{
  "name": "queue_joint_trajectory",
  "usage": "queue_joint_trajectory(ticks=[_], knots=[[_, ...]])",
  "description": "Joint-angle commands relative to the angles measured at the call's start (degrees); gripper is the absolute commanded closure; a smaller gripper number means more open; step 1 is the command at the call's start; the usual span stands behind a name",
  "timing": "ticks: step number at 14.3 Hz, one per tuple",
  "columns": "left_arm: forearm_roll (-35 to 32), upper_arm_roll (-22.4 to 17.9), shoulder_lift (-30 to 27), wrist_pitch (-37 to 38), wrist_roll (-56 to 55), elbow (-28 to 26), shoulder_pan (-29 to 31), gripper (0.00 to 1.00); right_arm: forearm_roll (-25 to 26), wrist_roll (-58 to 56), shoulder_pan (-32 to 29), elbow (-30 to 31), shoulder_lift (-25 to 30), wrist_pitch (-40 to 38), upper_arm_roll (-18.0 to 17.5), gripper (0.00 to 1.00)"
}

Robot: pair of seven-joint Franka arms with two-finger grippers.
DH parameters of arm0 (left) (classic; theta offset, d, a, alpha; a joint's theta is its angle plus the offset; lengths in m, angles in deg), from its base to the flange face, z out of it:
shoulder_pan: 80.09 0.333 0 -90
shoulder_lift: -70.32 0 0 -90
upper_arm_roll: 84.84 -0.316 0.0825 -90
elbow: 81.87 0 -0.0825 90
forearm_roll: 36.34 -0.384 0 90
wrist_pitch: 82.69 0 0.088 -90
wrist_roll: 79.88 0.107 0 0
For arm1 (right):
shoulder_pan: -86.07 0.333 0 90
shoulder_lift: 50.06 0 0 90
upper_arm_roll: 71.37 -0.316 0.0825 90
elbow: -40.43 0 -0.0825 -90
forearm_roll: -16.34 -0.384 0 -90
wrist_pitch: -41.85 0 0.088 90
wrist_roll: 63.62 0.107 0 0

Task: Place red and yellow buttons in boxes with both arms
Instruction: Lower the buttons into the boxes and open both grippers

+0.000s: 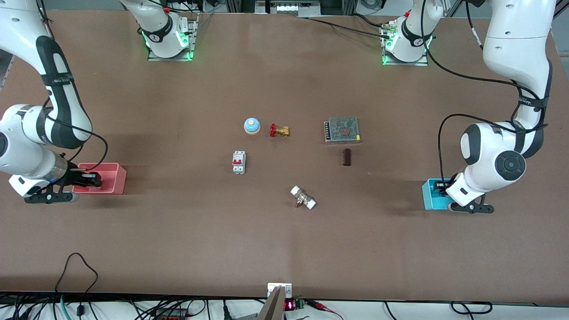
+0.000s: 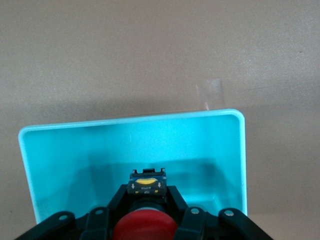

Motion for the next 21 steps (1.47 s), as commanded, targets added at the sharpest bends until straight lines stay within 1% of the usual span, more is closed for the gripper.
queue_joint_trajectory(ticks=[1,3,4,5,7,10,12,14,15,16,17,19,20,21], knots=[[1.8,-0.02,0.43,-1.59,0.57,-0.26,0.04,0.72,-0.15,-1.2,-0.64,-1.12,-2.51,1.02,-0.34,0.82],[1.98,-0.11,0.43,-1.59,0.66,-0.08,-0.05,0.25,-0.06,-2.25,-0.64,-1.03,-3.57,1.1,-0.34,0.82],[1.98,-0.11,0.08,-1.24,0.66,0.09,-0.05,0.04,0.37,-2.61,-0.64,-1.03,-4.1,1.11,-0.34,0.82],[1.98,-0.11,-0.36,-0.98,0.66,0.18,-0.05,0.0,0.55,-2.61,-0.64,-0.95,-4.28,1.11,-0.34,0.82],[1.98,-0.11,-1.76,0.94,0.57,0.62,-0.05,0.0,0.64,-2.61,-0.72,-0.77,-4.63,1.11,-0.34,0.79],[1.89,-0.11,-5.53,6.91,0.57,2.81,-0.14,0.0,0.64,-2.7,-0.73,-0.6,-5.07,1.54,-0.34,0.71],[1.89,-0.03,-9.04,12.62,0.66,5.27,-0.83,0.0,0.64,-2.7,-0.9,-0.6,-5.16,1.72,-0.34,0.62],[1.89,0.94,-10.46,17.89,0.57,9.91,-1.19,0.0,0.64,-2.61,-0.99,-0.6,-5.33,1.72,-0.34,0.58],[1.89,1.29,-10.9,21.57,0.49,13.33,-1.28,0.0,0.64,-2.61,-1.08,-0.6,-5.42,1.72,-0.34,0.51],[1.81,1.47,-11.34,26.05,0.4,17.11,-1.37,0.0,0.64,-2.61,-1.08,-0.6,-5.42,1.72,-0.34,0.47],[1.89,1.82,-11.7,29.4,0.22,20.8,-1.37,0.0,0.64,-2.61,-1.08,-0.6,-5.42,1.72,-0.34,0.4],[1.2,2.7,-12.14,32.24,-0.3,27.13,-1.37,0.0,0.64,-2.61,-1.08,-0.6,-5.51,1.72,-0.34,0.23],[1.1,2.53,-11.96,32.42,-0.13,28.82,-1.37,0.0,0.55,-2.61,-1.08,-0.6,-5.51,1.81,-0.34,0.11],[1.45,2.44,-12.31,32.77,-0.13,28.66,-1.19,0.0,0.55,-2.44,-1.08,-0.6,-5.51,1.72,-0.34,0.0]])
